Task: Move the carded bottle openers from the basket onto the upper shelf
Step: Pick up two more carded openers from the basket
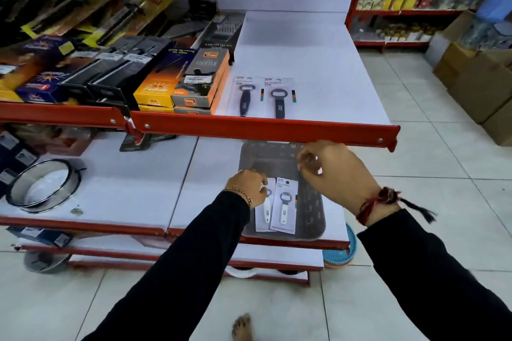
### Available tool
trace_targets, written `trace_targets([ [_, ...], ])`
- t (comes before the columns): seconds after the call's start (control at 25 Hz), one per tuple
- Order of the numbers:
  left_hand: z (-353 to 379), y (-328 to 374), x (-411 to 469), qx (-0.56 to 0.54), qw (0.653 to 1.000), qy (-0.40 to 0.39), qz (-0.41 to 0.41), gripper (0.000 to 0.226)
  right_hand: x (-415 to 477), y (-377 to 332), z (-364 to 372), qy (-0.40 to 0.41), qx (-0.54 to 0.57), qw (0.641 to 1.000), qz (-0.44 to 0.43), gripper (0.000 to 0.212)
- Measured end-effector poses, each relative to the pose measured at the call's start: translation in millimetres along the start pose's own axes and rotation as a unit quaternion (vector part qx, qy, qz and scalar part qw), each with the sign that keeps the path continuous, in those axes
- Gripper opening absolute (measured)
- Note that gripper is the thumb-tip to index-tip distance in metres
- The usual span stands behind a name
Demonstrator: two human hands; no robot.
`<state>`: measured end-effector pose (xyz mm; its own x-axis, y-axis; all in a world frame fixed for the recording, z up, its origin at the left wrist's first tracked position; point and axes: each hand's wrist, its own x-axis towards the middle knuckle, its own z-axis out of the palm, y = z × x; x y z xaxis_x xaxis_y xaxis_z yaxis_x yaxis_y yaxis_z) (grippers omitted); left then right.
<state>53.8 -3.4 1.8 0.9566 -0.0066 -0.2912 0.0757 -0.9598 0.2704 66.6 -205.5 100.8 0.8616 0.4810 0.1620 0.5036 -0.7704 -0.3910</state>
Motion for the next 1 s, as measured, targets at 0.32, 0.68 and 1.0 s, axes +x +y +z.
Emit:
trace_targets([
  [0.32, 35.5, -10.6, 61.6, -0.006, 1.0, -0.009, -0.003, 0.037, 36.1, 41.7, 120.8, -0.163, -0.03, 0.983, 0.084, 0.027],
  [0.68, 60.4, -11.2, 108.7, 0.079, 0.992, -0.091, -0.025, 0.059, 84.8, 92.8, 194.1, -0.221, -0.098, 0.962, 0.128, 0.037],
  [1.0, 36.6, -5.7, 95.7, 0.083, 0.995, -0.046, -0.017, 0.047, 78.6, 88.1, 172.6, -0.197, 0.024, 0.965, 0.171, 0.036],
])
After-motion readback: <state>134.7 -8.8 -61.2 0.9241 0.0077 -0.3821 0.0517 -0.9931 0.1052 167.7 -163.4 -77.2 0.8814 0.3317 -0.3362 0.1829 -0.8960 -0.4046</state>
